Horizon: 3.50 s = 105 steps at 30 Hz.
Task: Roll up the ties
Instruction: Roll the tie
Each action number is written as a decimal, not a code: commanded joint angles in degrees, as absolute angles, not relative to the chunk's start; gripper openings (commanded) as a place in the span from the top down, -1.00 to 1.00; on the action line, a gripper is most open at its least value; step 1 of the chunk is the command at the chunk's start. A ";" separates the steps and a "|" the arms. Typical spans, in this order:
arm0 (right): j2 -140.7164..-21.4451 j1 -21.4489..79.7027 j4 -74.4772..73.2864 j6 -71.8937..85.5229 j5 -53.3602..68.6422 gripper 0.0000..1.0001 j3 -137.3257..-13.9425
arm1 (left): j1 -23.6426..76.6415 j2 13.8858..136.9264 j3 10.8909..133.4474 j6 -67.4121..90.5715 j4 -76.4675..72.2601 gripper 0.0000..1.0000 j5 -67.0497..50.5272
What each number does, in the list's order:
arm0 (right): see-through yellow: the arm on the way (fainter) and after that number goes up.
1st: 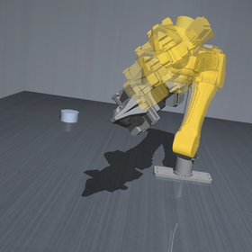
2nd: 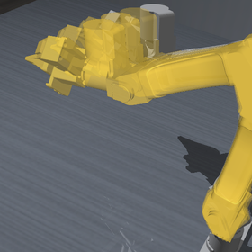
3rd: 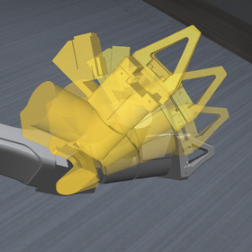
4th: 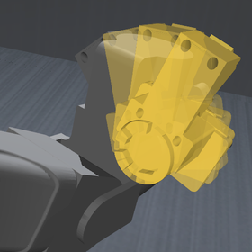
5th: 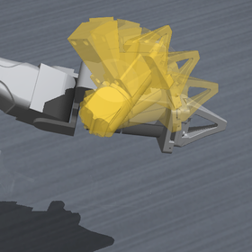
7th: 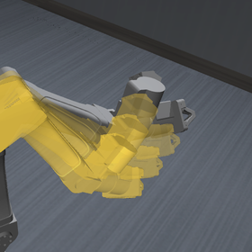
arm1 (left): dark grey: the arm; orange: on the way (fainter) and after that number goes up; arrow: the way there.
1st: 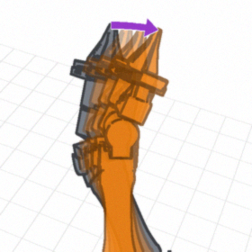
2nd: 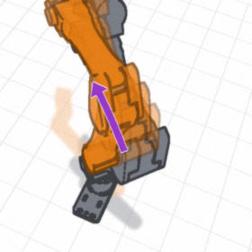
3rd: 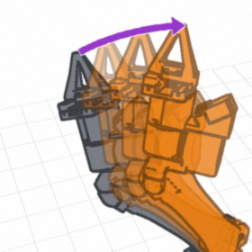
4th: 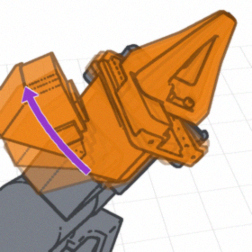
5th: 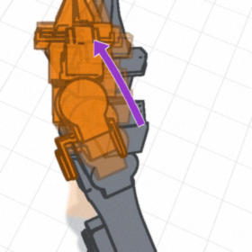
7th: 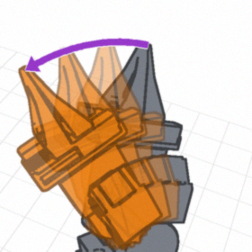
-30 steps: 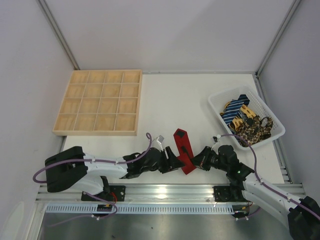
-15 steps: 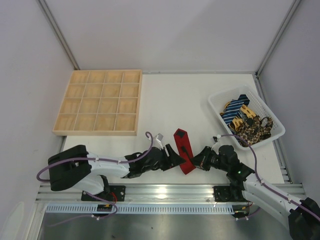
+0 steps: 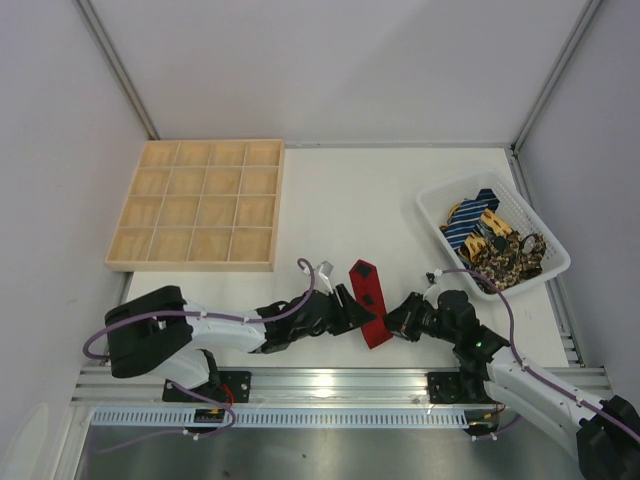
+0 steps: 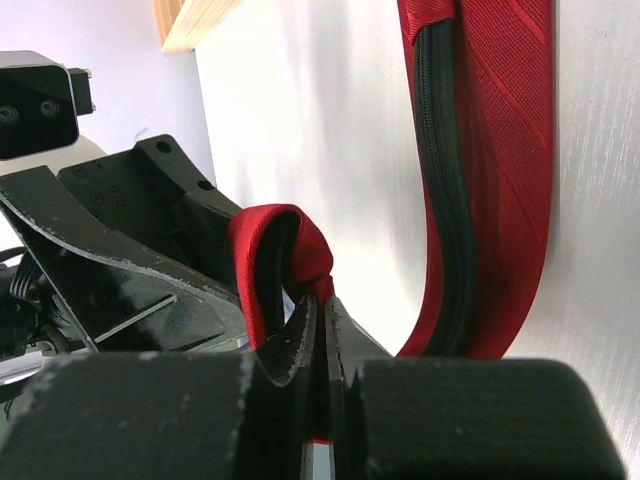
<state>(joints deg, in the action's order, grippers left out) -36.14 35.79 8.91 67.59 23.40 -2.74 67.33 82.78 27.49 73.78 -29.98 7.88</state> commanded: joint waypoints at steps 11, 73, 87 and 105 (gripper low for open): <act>-35.68 35.77 6.16 66.36 23.47 0.96 2.21 | 65.66 85.95 28.92 70.75 -38.73 0.99 3.26; -59.15 33.93 9.84 54.05 3.78 1.00 -7.21 | 60.12 106.00 31.38 67.50 -48.17 0.99 -25.58; -61.87 33.93 10.55 53.17 3.34 1.00 -9.49 | 59.41 106.09 31.20 65.66 -37.36 0.99 -22.59; -59.69 33.84 -2.43 39.57 1.85 0.50 -20.21 | 58.01 105.64 32.61 62.23 -29.80 0.99 -21.09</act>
<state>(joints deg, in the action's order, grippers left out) -62.57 34.04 5.50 47.27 4.91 -15.88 58.74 104.99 33.41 65.89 -36.73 -24.23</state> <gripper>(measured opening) 0.221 0.014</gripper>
